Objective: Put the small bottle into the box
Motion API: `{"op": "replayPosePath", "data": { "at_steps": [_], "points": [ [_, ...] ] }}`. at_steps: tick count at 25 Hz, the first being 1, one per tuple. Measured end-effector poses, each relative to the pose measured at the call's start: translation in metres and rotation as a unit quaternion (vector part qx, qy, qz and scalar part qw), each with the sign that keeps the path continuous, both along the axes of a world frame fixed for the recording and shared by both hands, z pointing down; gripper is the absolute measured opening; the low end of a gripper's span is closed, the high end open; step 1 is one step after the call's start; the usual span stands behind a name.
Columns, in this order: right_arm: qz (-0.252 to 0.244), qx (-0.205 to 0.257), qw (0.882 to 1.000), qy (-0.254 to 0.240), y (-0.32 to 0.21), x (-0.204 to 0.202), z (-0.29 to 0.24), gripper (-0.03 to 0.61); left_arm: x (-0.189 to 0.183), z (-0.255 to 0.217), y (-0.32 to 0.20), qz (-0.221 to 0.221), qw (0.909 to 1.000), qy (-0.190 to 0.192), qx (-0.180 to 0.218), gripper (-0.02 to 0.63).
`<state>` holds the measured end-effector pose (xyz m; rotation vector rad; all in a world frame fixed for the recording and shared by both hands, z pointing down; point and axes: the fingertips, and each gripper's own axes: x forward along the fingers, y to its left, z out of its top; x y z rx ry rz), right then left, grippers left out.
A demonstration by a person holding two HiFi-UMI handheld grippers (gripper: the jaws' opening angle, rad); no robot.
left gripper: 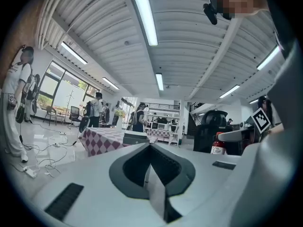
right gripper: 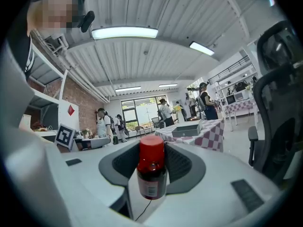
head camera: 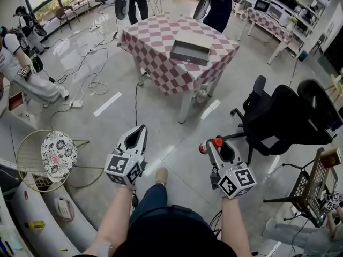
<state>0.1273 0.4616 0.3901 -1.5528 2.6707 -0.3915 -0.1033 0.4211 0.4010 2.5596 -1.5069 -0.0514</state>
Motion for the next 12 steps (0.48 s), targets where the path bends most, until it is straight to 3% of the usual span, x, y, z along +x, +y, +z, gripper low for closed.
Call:
{"op": "replayPosePath", "data": {
  "at_steps": [12],
  "points": [
    [0.022,-0.011,1.000,-0.002,-0.118,-0.010,0.004,0.158,0.002,-0.001,-0.127,0.038,0.9993,-0.002,-0.001,0.000]
  ]
}}
